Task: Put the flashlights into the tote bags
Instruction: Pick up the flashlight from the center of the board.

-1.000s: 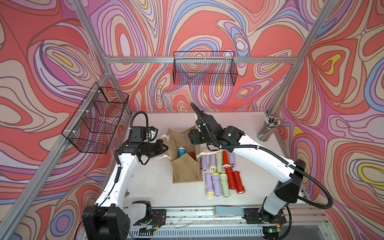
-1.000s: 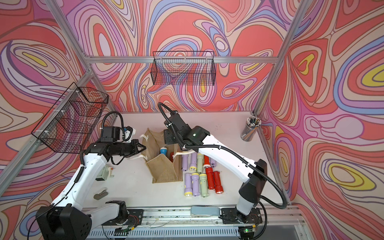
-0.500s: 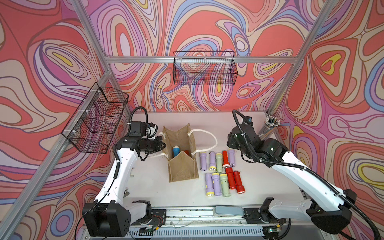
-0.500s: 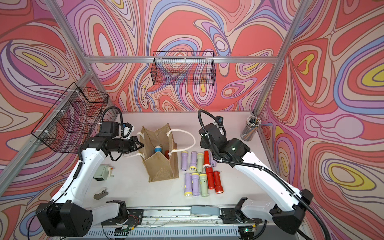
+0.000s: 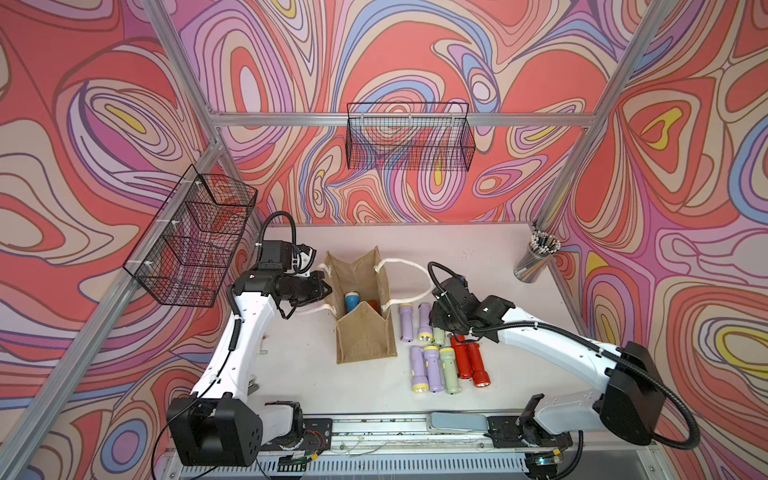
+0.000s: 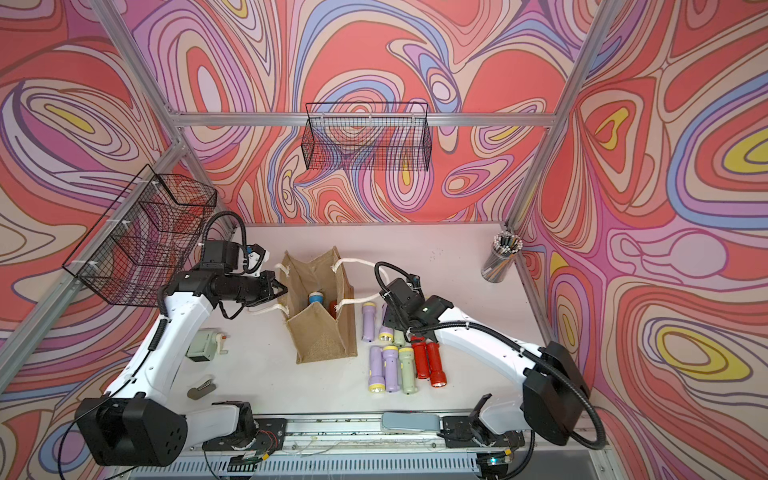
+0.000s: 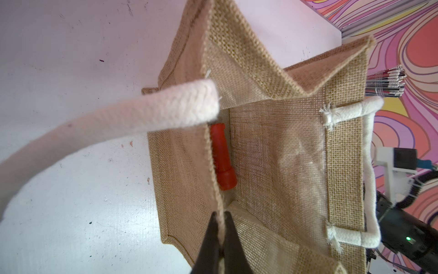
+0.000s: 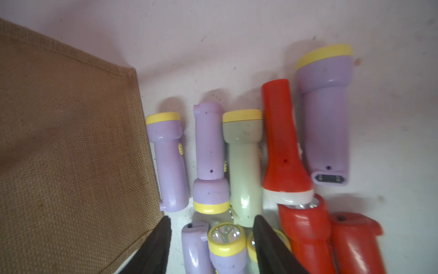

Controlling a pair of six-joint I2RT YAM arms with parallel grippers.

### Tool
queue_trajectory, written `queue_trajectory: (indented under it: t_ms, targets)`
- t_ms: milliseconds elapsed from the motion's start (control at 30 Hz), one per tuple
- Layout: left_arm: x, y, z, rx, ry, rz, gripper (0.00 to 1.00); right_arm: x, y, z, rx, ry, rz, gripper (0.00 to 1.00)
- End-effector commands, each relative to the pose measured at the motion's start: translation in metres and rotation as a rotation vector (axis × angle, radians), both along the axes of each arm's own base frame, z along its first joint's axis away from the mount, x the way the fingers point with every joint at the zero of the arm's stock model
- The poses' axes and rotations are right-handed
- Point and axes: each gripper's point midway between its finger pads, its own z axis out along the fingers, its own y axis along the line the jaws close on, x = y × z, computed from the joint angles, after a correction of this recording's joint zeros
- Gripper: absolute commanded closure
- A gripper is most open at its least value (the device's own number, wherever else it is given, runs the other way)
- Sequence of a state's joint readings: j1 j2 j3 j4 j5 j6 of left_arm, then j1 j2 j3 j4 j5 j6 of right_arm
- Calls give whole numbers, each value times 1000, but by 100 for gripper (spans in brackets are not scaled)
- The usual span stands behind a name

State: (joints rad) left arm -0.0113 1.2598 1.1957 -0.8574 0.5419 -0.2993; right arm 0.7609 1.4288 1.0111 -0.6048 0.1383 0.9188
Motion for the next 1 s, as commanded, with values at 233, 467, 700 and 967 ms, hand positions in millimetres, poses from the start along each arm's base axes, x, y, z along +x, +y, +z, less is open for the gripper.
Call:
queue_trajectory:
  t_ms: [233, 467, 700, 967]
  targets:
    - [0, 0, 4, -28, -24, -4, 91, 15, 59, -21, 129, 54, 80, 46]
    - [1, 0, 2, -43, -15, -4, 91, 14, 71, -39, 70, 99, 97, 48]
    - [0, -1, 2, -54, -17, -8, 91, 12, 73, -58, 25, 142, 97, 48]
    - [-1, -1, 2, -55, -20, -5, 91, 5, 78, -88, -24, 198, 116, 47]
